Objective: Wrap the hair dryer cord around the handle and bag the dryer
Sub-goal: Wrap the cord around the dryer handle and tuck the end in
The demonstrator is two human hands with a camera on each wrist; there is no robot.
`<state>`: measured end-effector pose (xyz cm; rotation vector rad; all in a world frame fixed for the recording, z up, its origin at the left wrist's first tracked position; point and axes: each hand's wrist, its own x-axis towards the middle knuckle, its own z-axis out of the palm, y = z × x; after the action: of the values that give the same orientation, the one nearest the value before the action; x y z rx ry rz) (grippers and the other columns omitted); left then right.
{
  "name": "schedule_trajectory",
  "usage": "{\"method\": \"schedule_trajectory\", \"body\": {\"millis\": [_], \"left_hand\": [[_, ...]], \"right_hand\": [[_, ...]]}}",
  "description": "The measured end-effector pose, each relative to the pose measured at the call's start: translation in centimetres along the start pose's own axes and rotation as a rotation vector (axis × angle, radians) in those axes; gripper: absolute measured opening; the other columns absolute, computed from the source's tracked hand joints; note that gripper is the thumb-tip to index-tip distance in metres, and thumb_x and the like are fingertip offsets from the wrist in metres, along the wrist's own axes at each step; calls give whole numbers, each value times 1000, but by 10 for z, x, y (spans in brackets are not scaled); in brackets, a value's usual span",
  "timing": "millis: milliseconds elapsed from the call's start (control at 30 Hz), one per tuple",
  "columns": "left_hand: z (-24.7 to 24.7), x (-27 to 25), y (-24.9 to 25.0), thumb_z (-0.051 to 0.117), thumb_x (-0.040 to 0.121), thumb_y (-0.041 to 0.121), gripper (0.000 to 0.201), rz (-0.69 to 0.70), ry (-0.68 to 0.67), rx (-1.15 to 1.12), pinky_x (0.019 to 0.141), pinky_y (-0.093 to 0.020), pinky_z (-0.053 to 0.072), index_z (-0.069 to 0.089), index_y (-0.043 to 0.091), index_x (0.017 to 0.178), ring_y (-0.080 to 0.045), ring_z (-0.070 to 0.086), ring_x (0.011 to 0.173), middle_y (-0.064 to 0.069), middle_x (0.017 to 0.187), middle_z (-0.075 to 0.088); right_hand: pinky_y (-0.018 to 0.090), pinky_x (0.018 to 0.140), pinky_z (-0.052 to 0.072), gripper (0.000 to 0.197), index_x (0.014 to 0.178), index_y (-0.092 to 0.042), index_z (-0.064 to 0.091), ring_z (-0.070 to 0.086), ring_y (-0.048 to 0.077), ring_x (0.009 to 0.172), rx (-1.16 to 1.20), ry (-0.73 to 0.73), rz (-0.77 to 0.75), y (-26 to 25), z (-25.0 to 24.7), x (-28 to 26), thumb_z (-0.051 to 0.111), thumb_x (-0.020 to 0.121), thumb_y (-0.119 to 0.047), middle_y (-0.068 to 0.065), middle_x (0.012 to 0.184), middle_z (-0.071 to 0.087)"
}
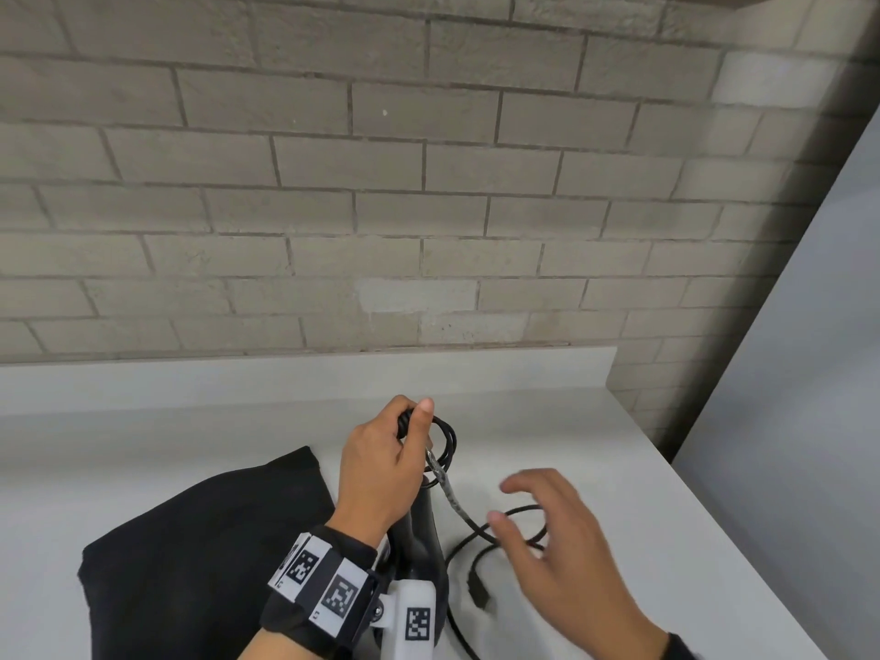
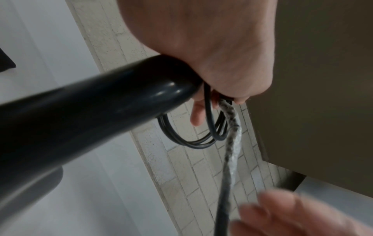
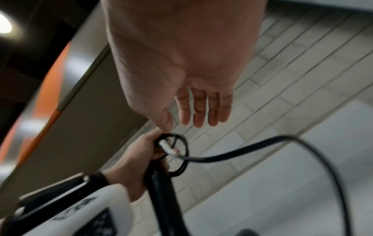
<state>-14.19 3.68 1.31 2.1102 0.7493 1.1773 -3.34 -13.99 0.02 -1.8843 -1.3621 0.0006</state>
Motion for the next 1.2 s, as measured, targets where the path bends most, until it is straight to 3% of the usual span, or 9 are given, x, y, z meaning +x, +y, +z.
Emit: {"method": "schedule_trajectory", "body": {"millis": [100, 167, 333, 433, 667, 767, 867, 1000, 1200], "left_hand": [[0, 0, -2, 36, 99, 57, 37, 2, 4, 5, 56, -28, 48, 53, 32, 77, -5, 58, 52, 9, 63, 67], [0, 0, -3, 37, 99, 54, 35, 4, 9, -5, 55, -30, 48, 53, 31, 77, -7, 58, 51, 8, 63, 67], [-1, 0, -11, 32, 97, 62, 43, 19, -1, -45, 50, -38, 46, 54, 29, 79, -14, 51, 46, 0, 63, 66], [0, 0, -10, 35, 97, 58, 41, 43, -19, -108, 52, -28, 45, 58, 27, 82, -11, 56, 53, 8, 68, 67], [-7, 1, -10, 33, 93, 71, 51, 147, -81, -238, 48, -24, 39, 56, 26, 86, -10, 49, 50, 8, 72, 68], [-8, 2, -10, 43, 85, 78, 59, 173, -127, -248, 48, -27, 37, 56, 20, 86, -14, 46, 49, 8, 66, 61], [-7, 3, -9, 61, 81, 65, 46, 166, -152, -272, 49, -19, 33, 57, 19, 84, -7, 39, 48, 15, 65, 58], [-4, 5, -14, 60, 86, 64, 44, 159, -157, -281, 55, -48, 48, 58, 20, 82, -29, 58, 55, -7, 65, 59], [-4, 7, -10, 53, 92, 62, 47, 172, -167, -286, 53, -47, 47, 58, 17, 77, -25, 58, 52, -7, 58, 59]], "right_hand": [[3, 87, 37, 37, 124, -40, 39, 47, -14, 112, 162, -199, 83, -27, 20, 9, 55, 91, -49, -28, 119, 49], [9, 75, 45, 36, 121, -42, 36, 56, -7, 91, 269, -279, 115, -36, 28, 13, 57, 92, -44, -18, 106, 58], [10, 59, 43, 19, 115, -33, 53, 54, 1, 73, -70, 22, -115, -35, 24, 19, 52, 97, -39, -19, 82, 54], [13, 48, 39, 13, 103, -25, 64, 51, 5, 57, -249, 172, -277, -39, 5, 34, 56, 96, -33, -13, 72, 56], [29, 62, 47, 21, 102, -25, 65, 51, 15, 69, -231, 79, -383, -33, -26, 76, 48, 98, -36, -8, 74, 51], [25, 67, 45, 21, 103, -26, 66, 50, 10, 73, -122, -36, -386, -31, -34, 94, 49, 98, -36, -9, 76, 52], [18, 69, 40, 16, 99, -27, 68, 52, 7, 75, -23, -110, -352, -29, -39, 106, 54, 97, -33, -10, 77, 57], [16, 72, 44, 14, 98, -23, 71, 60, 7, 82, 146, -156, -276, -28, -34, 113, 58, 95, -29, -12, 83, 66], [21, 79, 54, 11, 98, -15, 73, 69, 12, 84, 537, -145, -116, -25, -20, 116, 66, 90, -12, -4, 88, 73]]}}
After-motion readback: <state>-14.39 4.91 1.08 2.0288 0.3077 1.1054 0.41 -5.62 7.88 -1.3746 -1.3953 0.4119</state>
